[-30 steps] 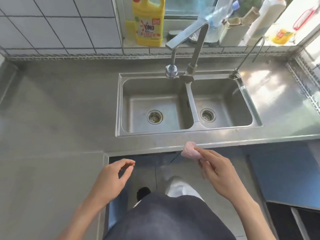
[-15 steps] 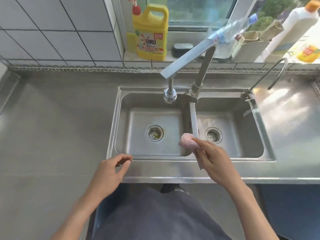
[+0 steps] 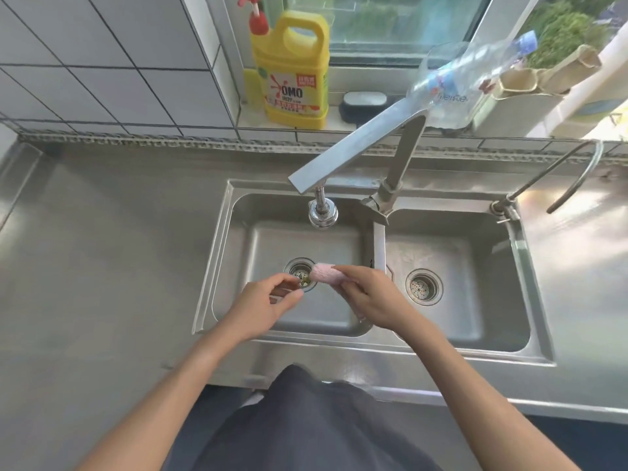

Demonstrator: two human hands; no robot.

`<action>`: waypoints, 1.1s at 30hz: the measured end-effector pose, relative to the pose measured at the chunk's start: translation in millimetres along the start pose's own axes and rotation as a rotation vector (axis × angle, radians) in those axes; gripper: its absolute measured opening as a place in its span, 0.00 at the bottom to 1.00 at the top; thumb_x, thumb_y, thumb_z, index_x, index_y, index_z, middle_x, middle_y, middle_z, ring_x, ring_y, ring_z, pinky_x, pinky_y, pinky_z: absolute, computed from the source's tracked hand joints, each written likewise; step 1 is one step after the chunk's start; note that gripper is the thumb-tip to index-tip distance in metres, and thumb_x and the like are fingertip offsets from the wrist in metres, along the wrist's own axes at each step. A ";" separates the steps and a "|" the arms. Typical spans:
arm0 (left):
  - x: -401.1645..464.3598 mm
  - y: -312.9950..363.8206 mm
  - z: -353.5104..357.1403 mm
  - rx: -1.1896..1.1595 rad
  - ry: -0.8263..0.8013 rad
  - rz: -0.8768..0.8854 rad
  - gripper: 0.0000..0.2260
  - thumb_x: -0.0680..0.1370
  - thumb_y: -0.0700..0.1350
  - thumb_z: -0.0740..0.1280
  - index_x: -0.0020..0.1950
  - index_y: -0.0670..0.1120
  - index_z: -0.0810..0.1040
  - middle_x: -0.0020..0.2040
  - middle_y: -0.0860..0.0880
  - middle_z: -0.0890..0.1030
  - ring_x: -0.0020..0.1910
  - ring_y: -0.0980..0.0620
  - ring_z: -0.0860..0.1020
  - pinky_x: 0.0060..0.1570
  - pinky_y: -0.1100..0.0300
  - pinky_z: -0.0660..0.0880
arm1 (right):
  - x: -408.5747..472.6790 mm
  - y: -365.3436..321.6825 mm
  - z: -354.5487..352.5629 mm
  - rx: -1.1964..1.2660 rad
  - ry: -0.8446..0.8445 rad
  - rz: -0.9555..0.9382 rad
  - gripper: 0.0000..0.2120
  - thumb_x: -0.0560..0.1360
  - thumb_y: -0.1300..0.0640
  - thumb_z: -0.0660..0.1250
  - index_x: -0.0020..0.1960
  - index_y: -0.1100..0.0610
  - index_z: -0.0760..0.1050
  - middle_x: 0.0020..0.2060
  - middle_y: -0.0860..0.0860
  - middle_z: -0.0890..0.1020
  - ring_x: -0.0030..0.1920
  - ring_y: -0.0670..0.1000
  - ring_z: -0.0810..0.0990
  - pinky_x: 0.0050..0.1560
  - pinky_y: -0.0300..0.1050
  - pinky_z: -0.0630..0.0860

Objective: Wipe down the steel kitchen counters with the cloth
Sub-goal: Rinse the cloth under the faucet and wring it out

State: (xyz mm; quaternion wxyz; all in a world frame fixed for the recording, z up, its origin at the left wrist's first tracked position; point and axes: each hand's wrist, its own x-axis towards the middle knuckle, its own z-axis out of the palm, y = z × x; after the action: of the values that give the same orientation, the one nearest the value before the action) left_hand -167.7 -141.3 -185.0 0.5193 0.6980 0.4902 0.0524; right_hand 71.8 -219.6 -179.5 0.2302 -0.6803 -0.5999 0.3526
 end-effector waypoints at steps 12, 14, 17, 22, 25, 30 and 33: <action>55.3 8.0 24.3 -0.384 0.062 -0.176 0.04 0.81 0.48 0.71 0.53 0.49 0.80 0.52 0.49 0.86 0.46 0.52 0.85 0.46 0.58 0.81 | 21.5 -1.6 24.8 0.080 -0.129 0.102 0.10 0.82 0.54 0.64 0.57 0.56 0.81 0.48 0.54 0.87 0.49 0.56 0.84 0.54 0.57 0.80; 58.6 4.4 22.4 -0.351 0.065 -0.174 0.03 0.81 0.45 0.71 0.52 0.48 0.79 0.52 0.49 0.85 0.46 0.51 0.84 0.47 0.55 0.81 | 26.9 3.8 15.8 0.090 -0.099 0.126 0.14 0.81 0.53 0.67 0.64 0.55 0.81 0.56 0.53 0.86 0.54 0.52 0.84 0.58 0.53 0.79; 63.9 -1.4 16.5 -0.330 0.083 -0.154 0.02 0.81 0.43 0.71 0.52 0.48 0.79 0.51 0.50 0.83 0.48 0.52 0.81 0.45 0.56 0.82 | 44.2 17.0 -8.5 0.059 0.079 0.192 0.13 0.80 0.53 0.70 0.62 0.57 0.82 0.50 0.52 0.86 0.48 0.50 0.83 0.57 0.51 0.79; 71.8 -9.9 6.7 -0.336 0.131 -0.164 0.06 0.82 0.42 0.70 0.58 0.43 0.80 0.55 0.46 0.83 0.52 0.48 0.81 0.51 0.48 0.83 | 80.1 37.6 -48.2 -0.170 0.381 0.325 0.13 0.79 0.49 0.67 0.57 0.56 0.79 0.51 0.52 0.78 0.53 0.55 0.79 0.53 0.51 0.76; 77.9 -13.9 6.0 -0.340 0.144 -0.164 0.04 0.82 0.42 0.70 0.56 0.45 0.80 0.55 0.44 0.84 0.52 0.47 0.80 0.55 0.43 0.82 | 98.4 49.4 -57.7 -0.337 0.277 0.440 0.18 0.81 0.46 0.64 0.62 0.59 0.74 0.60 0.57 0.77 0.61 0.60 0.78 0.57 0.55 0.75; 85.8 -15.1 6.2 -0.336 0.140 -0.143 0.03 0.81 0.42 0.70 0.51 0.51 0.80 0.48 0.50 0.84 0.47 0.49 0.79 0.54 0.42 0.82 | 118.0 67.2 -44.7 -0.379 0.114 0.555 0.18 0.84 0.50 0.54 0.63 0.61 0.73 0.60 0.61 0.79 0.59 0.65 0.79 0.51 0.53 0.71; 90.9 -15.8 5.3 -0.326 0.146 -0.144 0.03 0.81 0.43 0.71 0.51 0.52 0.81 0.48 0.50 0.85 0.46 0.50 0.80 0.54 0.42 0.82 | 122.6 73.8 -36.4 -0.399 0.133 0.538 0.17 0.86 0.53 0.53 0.58 0.63 0.75 0.58 0.63 0.80 0.57 0.66 0.80 0.47 0.50 0.68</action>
State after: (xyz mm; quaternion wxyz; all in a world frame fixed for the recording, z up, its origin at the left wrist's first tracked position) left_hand -127.8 -78.1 -239.4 0.5908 0.5622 0.5603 0.1444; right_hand 151.5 -108.5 -235.3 0.0297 -0.8673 -0.4398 0.2312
